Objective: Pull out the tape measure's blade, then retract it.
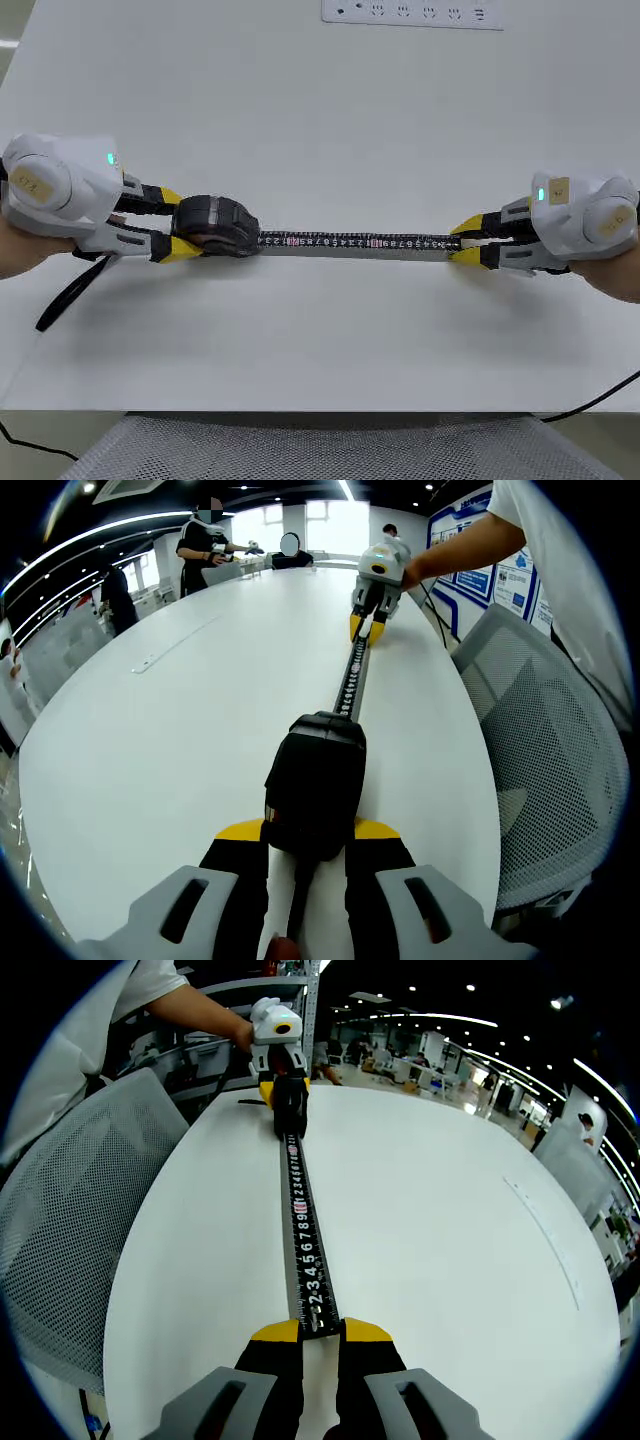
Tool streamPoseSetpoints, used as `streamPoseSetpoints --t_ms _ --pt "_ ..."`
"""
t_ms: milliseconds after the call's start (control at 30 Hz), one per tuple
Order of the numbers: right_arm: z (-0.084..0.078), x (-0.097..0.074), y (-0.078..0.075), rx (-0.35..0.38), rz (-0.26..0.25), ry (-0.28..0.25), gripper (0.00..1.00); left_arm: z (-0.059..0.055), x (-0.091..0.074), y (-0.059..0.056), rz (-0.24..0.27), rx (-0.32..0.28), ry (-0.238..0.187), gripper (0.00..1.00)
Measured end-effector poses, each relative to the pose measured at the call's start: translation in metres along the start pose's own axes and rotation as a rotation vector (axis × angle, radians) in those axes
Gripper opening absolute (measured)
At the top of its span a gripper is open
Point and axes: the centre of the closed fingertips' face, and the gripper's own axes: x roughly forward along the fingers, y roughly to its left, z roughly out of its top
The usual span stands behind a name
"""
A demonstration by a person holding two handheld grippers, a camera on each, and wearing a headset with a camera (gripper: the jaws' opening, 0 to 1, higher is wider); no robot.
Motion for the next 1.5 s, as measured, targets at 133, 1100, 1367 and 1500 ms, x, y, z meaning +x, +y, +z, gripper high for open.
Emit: streamPoseSetpoints --t_ms 133,1100,1367,1500 --pt "-0.0017 -0.0021 0.0 0.009 0.0 0.0 0.08 0.0003 -0.0002 -0.0003 0.001 0.0 0.0 0.23" --pt "-0.0021 -0.002 -0.0006 0.048 0.021 0.023 0.12 0.0023 0.0019 0.0 0.038 -0.038 0.002 0.26" --pt "0.0026 0.002 0.0031 0.094 0.028 0.011 0.22 -0.0017 0.002 -0.003 0.033 -0.061 0.016 0.35" --pt "0.0025 0.0017 0.003 0.102 0.026 0.008 0.22 -0.0022 0.0002 -0.0029 0.039 -0.074 0.01 0.37"
